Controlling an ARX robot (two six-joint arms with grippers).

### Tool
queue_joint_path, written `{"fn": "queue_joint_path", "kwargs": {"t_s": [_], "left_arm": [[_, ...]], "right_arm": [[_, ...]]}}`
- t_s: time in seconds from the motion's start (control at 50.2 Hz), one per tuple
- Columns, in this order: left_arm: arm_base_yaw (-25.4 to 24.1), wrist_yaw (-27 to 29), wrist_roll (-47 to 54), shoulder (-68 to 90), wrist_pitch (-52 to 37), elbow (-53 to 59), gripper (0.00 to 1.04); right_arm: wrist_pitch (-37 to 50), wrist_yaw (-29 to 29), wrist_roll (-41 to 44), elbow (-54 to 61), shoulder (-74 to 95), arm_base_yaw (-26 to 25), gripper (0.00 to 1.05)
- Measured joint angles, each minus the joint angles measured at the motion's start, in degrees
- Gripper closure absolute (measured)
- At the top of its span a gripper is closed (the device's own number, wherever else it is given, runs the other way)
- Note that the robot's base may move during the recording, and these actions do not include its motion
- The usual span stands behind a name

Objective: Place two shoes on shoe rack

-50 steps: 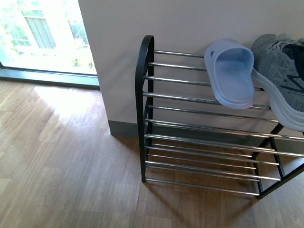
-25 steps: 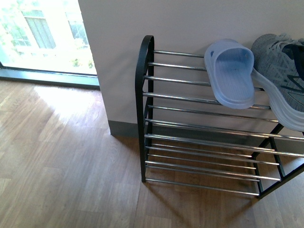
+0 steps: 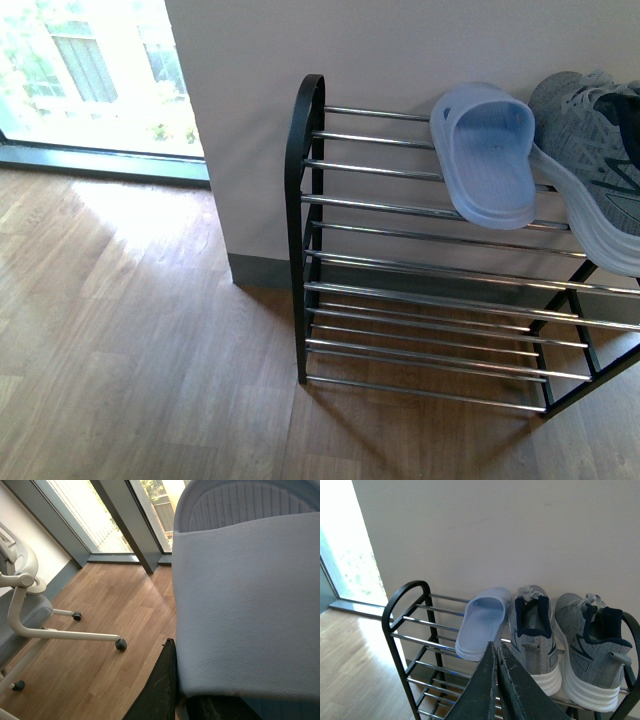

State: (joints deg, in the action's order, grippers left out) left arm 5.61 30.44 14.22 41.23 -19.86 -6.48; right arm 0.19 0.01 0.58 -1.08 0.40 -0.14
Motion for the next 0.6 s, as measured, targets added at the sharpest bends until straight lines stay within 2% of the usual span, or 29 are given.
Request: {"fn": "queue_joint_path", "kwargs": {"t_s": [0.04,0.179,0.498,0.518,0.597], "left_arm": [[0.00,0.02,0.00,-0.02,0.00,0.00,1.03],[0.00,0.00,0.00,0.00,0.00,0.00,1.03],[-0.02,0.17,0.00,-0.02,0.00,0.00,1.03],[-0.02,0.15,0.00,-0.02,0.00,0.00,1.03],[-0.02,0.20,0.00,-0.02,0.00,0.02,1.03]], "right_arm": [[0.00,0.00,0.02,0.00,-0.04,0.00,1.03],[0.00,0.02,0.02,0.00,-0.04,0.02,0.78],[0.00,-0.15,0.02,0.00,-0.09,0.02,0.10],[0.00,-0.17,0.00,0.00,-0.09,0.02,0.08],[-0.04,-0.22,0.00,0.00,-0.09,0.02,0.09]]}}
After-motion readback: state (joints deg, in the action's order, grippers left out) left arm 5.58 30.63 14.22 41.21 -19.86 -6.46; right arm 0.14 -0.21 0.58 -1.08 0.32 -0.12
